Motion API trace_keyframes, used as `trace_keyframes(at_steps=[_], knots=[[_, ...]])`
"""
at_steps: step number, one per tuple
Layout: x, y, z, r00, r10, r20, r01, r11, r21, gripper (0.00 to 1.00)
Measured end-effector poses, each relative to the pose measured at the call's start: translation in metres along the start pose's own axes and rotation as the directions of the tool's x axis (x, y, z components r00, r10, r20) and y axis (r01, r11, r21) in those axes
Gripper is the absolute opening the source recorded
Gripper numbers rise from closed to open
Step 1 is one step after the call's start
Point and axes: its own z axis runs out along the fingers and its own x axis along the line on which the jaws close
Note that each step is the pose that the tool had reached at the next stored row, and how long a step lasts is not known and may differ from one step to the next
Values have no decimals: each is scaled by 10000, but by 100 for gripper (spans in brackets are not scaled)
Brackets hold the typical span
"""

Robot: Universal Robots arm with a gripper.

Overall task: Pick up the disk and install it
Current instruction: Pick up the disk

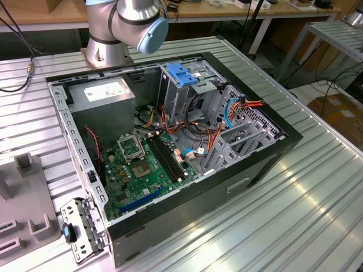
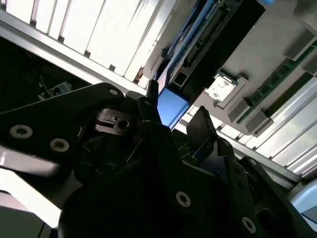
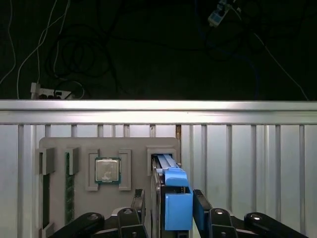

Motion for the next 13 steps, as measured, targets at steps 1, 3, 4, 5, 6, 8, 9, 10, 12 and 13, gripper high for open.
trace_keyframes(at_steps=[1,3,4,5,6,8,9,10,12,13], knots=[[3,1,10,10000,-49,-1,49,10000,9,51],[7,4,35,9999,-164,-6,164,9999,33,51],[8,5,45,9998,-190,-6,190,9998,49,51],[8,6,60,9998,-198,-4,198,9998,60,51],[6,6,70,9998,-200,0,200,9998,63,51],[1,6,91,9998,-201,20,201,9998,65,51],[-1,6,100,9998,-201,26,201,9998,66,51],[-4,6,108,9998,-201,32,200,9998,65,51],[-13,5,123,9998,-202,48,201,9998,66,51],[-16,5,130,9998,-202,51,202,9998,67,51]])
